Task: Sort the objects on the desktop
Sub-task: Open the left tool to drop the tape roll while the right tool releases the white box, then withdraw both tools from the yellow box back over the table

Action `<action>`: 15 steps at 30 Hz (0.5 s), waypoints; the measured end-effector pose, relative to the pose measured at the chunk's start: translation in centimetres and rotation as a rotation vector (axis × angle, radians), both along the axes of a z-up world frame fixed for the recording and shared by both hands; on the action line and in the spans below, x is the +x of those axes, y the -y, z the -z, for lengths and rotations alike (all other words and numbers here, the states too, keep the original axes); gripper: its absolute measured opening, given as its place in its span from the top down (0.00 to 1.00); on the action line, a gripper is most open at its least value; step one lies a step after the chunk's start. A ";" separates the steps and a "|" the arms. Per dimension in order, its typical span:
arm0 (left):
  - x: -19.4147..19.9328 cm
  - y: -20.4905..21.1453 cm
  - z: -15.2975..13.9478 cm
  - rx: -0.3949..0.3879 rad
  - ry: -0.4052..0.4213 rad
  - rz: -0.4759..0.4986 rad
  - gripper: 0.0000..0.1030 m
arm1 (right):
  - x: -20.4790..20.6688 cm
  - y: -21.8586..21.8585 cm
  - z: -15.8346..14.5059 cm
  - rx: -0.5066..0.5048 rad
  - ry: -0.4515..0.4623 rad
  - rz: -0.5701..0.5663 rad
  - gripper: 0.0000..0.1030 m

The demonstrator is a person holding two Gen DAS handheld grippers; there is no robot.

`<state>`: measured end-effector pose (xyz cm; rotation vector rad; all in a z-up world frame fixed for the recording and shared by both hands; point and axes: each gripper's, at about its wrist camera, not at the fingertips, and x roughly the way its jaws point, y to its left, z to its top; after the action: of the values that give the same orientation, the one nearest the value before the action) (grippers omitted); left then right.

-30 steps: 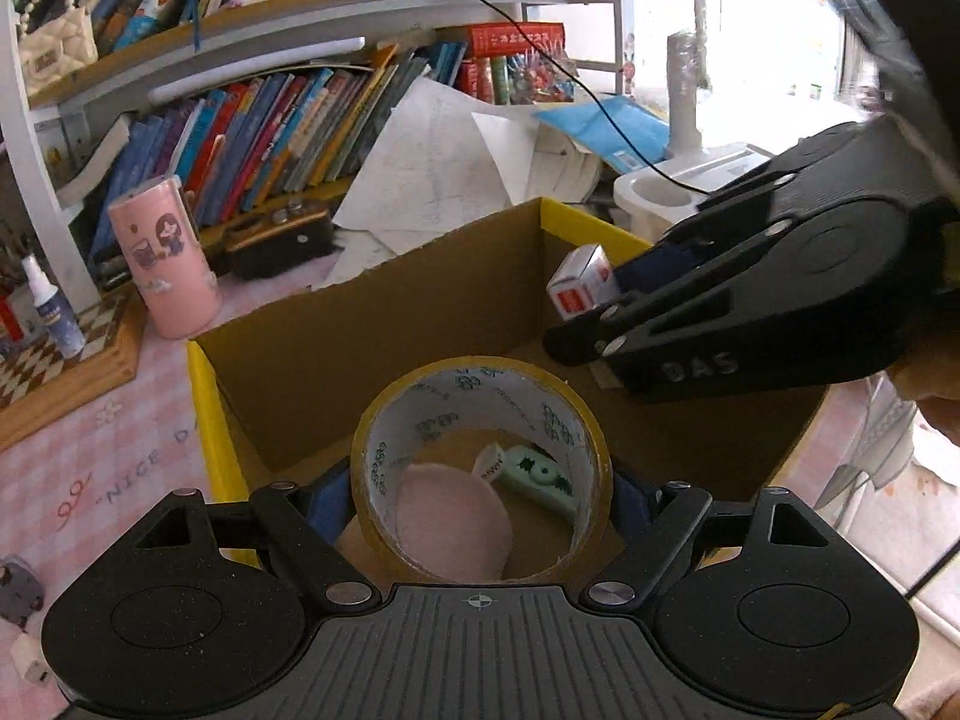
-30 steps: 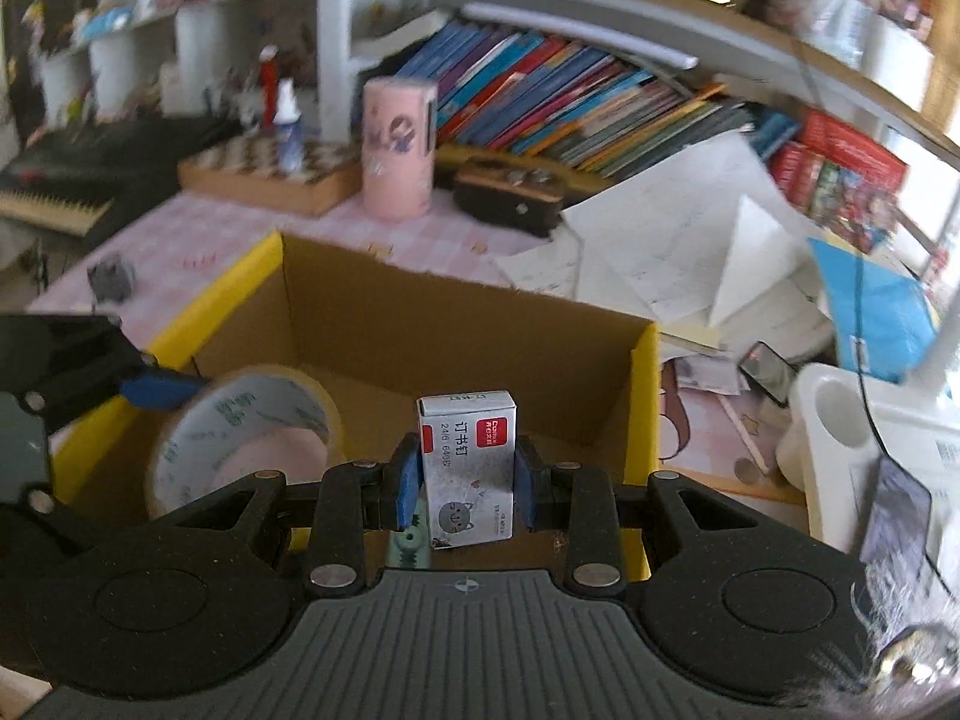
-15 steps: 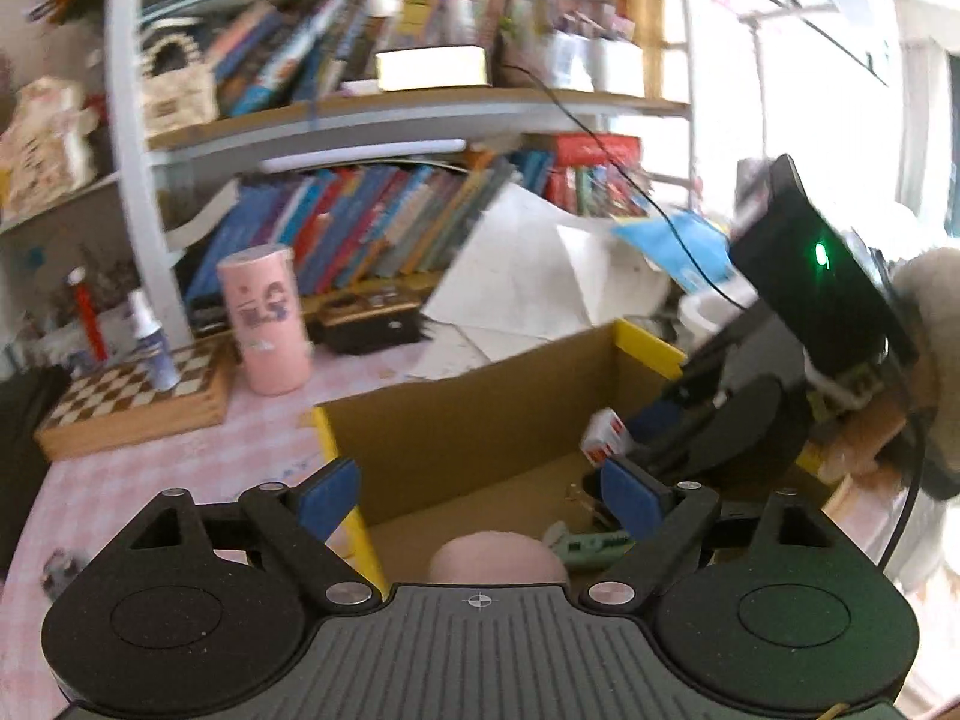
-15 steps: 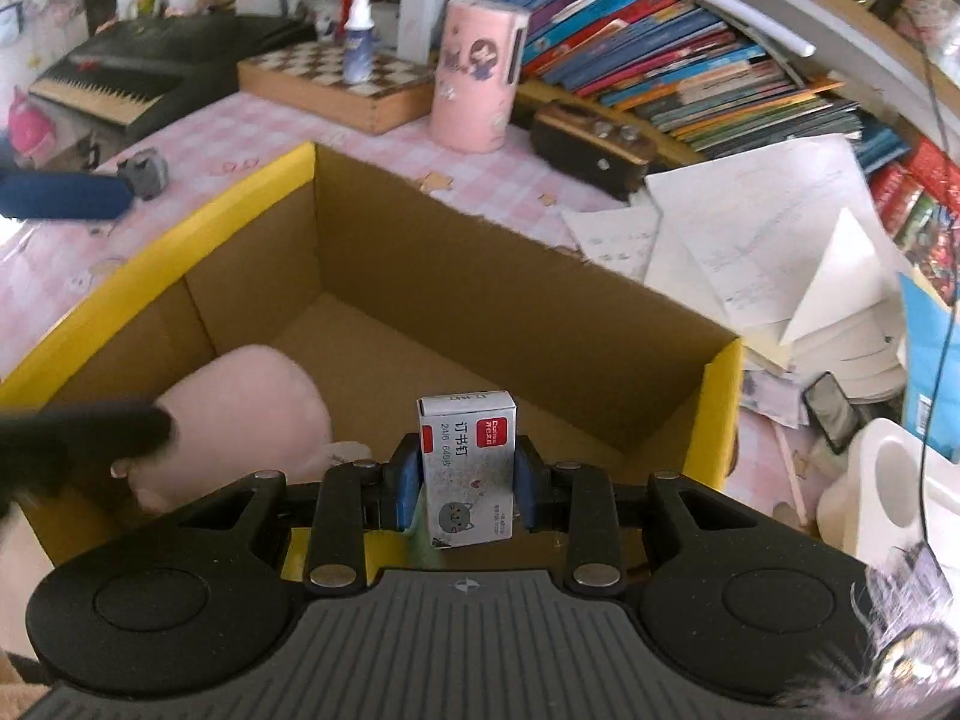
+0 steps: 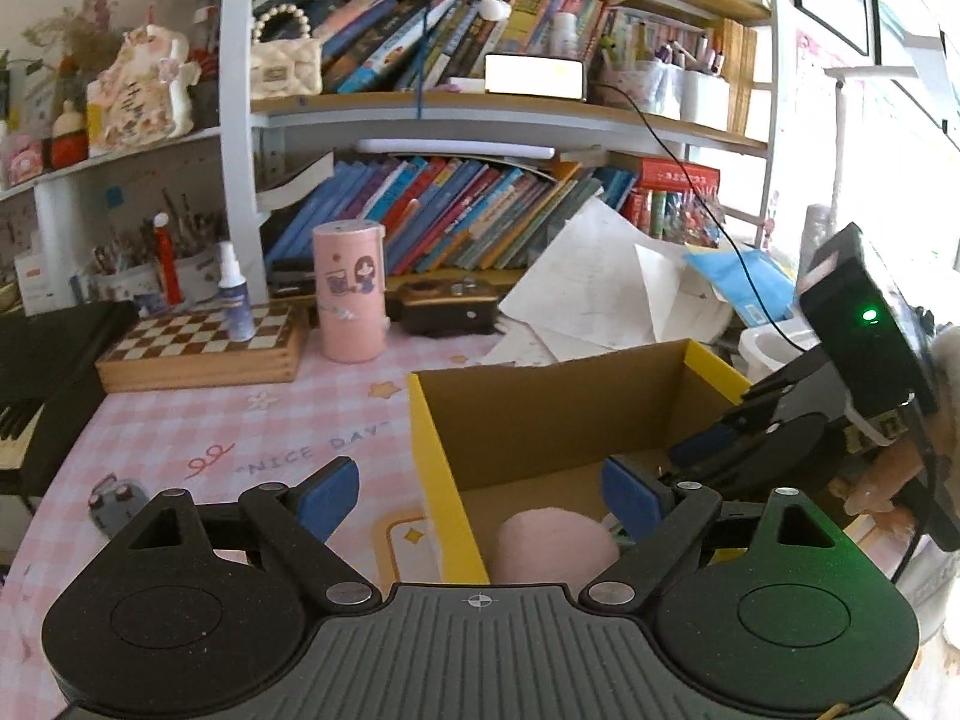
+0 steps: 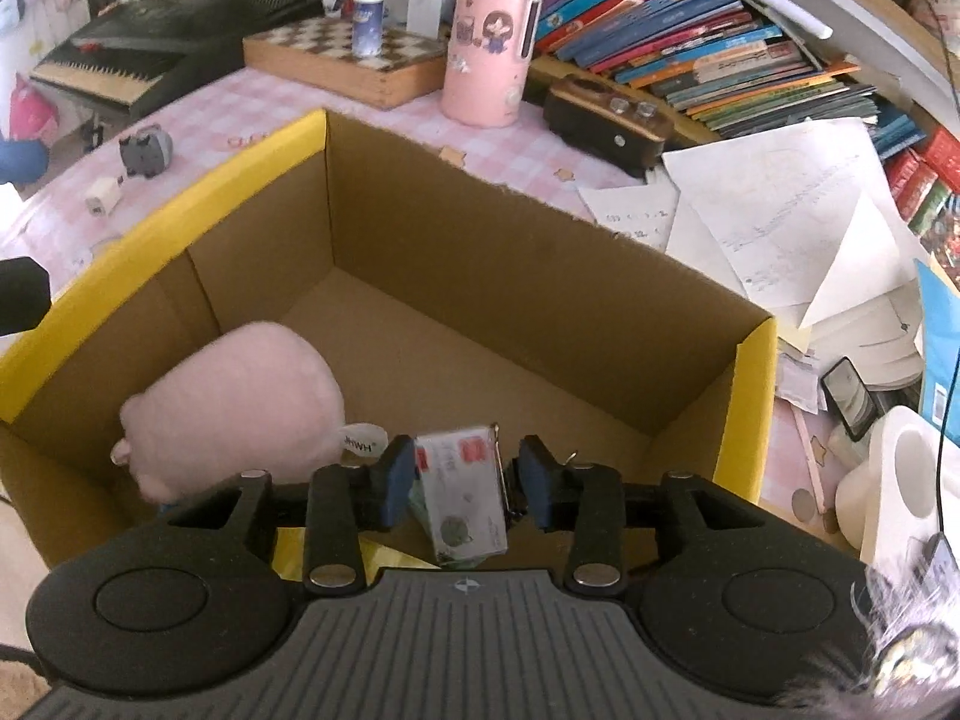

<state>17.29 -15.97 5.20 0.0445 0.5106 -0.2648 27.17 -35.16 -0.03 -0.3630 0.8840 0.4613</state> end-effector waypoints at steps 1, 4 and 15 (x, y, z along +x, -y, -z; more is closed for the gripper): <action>-0.1 -0.1 0.0 -0.001 0.001 -0.001 0.13 | -0.2 0.1 -0.2 0.009 0.009 0.008 0.64; -0.7 -0.3 0.0 -0.002 0.005 0.006 0.13 | -1.0 0.5 -1.0 0.037 0.038 0.041 0.63; -2.8 -2.3 -0.4 -0.015 0.022 0.017 0.13 | -5.6 1.3 -4.2 0.134 0.184 0.214 0.55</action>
<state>14.52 -13.62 5.59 0.0367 0.4869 -0.2841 21.53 -36.41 4.14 -0.1819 0.7002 0.2821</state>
